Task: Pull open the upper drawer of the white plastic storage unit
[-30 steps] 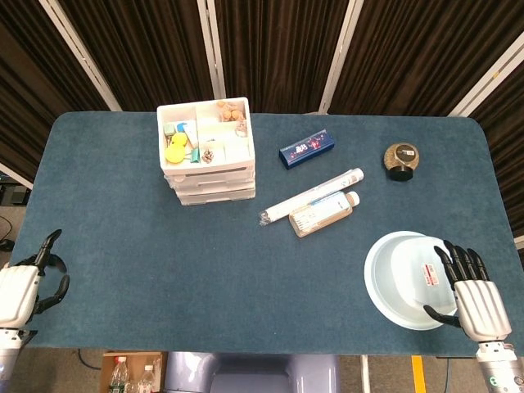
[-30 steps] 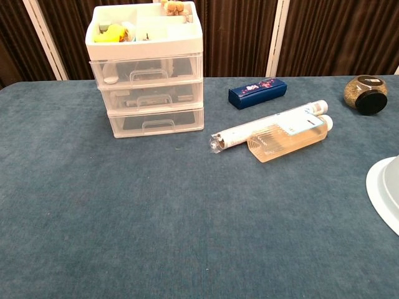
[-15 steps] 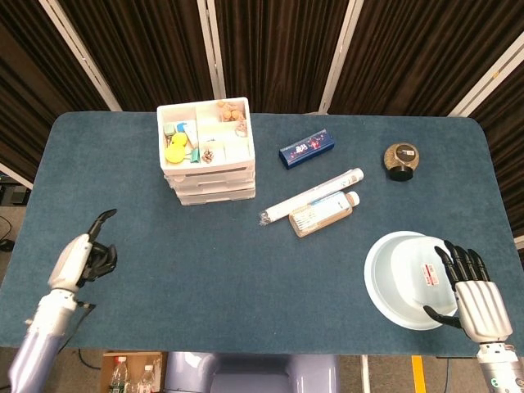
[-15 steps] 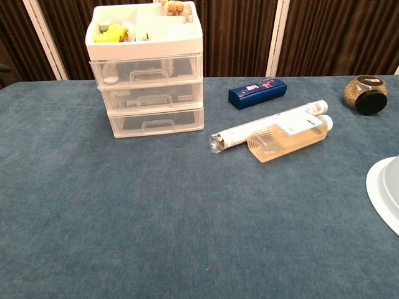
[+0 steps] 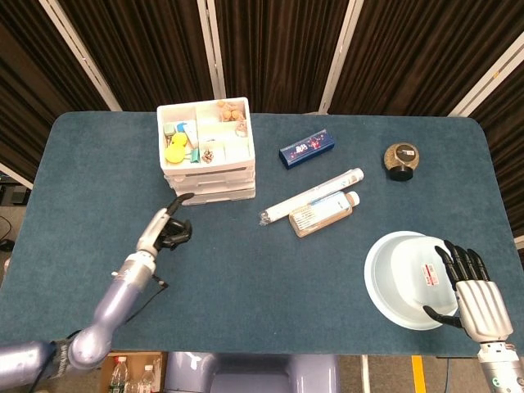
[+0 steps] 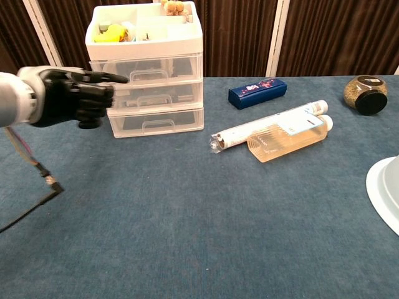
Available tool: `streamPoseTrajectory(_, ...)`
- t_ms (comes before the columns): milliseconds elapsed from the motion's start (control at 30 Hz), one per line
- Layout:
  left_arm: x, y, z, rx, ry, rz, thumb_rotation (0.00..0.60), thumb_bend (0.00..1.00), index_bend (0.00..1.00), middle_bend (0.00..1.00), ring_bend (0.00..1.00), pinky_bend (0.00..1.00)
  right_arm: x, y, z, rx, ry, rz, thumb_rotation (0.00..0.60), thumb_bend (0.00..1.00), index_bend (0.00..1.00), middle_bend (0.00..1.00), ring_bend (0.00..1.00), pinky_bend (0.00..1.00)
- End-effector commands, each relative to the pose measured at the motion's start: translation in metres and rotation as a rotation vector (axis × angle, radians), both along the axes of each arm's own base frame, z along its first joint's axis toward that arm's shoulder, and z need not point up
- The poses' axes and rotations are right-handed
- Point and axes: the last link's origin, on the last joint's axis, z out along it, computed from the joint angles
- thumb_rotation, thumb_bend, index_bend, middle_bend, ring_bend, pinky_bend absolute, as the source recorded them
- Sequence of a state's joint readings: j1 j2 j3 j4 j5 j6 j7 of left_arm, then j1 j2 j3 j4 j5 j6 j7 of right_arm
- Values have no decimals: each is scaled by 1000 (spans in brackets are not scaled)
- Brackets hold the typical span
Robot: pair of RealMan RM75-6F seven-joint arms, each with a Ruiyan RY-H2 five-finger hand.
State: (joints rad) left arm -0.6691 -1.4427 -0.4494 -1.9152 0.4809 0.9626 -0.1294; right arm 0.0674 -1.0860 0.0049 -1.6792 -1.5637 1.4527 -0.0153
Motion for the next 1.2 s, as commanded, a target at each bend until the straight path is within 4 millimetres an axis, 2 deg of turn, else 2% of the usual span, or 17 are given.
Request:
streamPoseTrajectory(33, 12, 8, -11, -15, -40, 12, 600, 712, 107, 987, 922, 867, 0, 0, 0, 2, -2, -1, 600, 147, 0, 0, 0, 0)
streamPoseTrajectory(500, 27, 24, -43, 0, -119, 66, 600, 712, 108, 988, 923, 867, 1, 0, 1, 5, -22, -7, 600, 146, 0, 0, 0, 0)
streamPoseTrajectory(1200, 43, 38, -56, 52, -130, 66, 600, 712, 108, 987, 924, 867, 2, 0, 2, 3, -30, -8, 600, 146, 0, 0, 0, 0)
